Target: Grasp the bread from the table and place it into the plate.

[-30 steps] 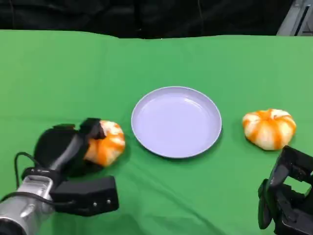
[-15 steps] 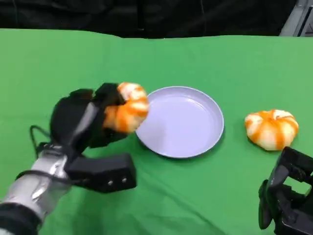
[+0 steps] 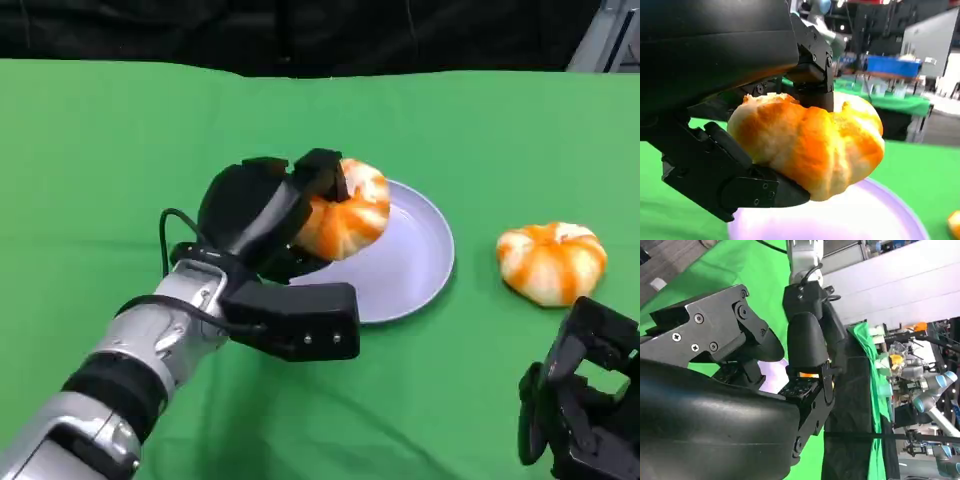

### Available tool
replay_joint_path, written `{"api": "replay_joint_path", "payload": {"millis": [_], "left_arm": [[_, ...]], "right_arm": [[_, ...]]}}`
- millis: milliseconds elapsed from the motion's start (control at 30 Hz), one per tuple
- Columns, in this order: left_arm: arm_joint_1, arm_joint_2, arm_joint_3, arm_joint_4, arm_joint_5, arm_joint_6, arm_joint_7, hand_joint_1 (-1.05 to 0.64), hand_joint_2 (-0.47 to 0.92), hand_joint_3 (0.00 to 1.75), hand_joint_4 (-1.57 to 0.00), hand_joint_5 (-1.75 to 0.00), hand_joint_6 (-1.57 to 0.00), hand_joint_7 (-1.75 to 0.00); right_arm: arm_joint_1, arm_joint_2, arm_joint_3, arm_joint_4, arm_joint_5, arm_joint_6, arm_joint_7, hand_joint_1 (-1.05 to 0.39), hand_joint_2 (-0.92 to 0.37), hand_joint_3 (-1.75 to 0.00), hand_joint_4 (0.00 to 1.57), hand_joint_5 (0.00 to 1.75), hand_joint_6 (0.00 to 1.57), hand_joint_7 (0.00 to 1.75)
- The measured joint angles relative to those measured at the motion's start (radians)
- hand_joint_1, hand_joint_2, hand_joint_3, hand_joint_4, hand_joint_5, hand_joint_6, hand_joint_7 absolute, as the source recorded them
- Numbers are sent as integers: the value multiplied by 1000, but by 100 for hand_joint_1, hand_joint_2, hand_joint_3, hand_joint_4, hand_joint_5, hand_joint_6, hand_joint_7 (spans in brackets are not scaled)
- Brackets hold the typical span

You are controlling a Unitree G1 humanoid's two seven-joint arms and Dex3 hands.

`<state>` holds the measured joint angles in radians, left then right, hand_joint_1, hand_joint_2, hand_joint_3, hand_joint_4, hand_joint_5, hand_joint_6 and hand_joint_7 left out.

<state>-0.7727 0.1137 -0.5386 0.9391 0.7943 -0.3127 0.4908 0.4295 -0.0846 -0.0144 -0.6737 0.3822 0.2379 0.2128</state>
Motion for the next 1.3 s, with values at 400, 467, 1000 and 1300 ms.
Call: {"api": "replay_joint_path", "payload": {"millis": [400, 467, 1000, 1300], "left_arm": [[-55, -51, -34, 147, -1, 18, -18, -3, 71, 46, -76, -175, -58, -174], [-55, -55, -38, 167, -2, 9, -15, -3, 73, 43, -75, -175, -58, -173], [-61, -17, -69, 109, -8, -8, -279, -104, 92, 83, 0, 0, -1, 0], [-25, 18, -47, 8, -39, 11, -339, -105, 92, 84, 0, 0, -1, 0]], "right_arm": [[11, -3, 30, -32, -19, 30, -36, -4, -64, -117, 93, 175, 64, 175], [14, -2, 35, -37, -20, 30, -39, -4, -63, -117, 93, 175, 64, 175], [10, 2, 56, -34, -30, 24, -46, -4, -62, -119, 93, 175, 66, 175], [9, 3, 55, -35, -30, 30, -49, -4, -62, -119, 92, 175, 65, 175]]}}
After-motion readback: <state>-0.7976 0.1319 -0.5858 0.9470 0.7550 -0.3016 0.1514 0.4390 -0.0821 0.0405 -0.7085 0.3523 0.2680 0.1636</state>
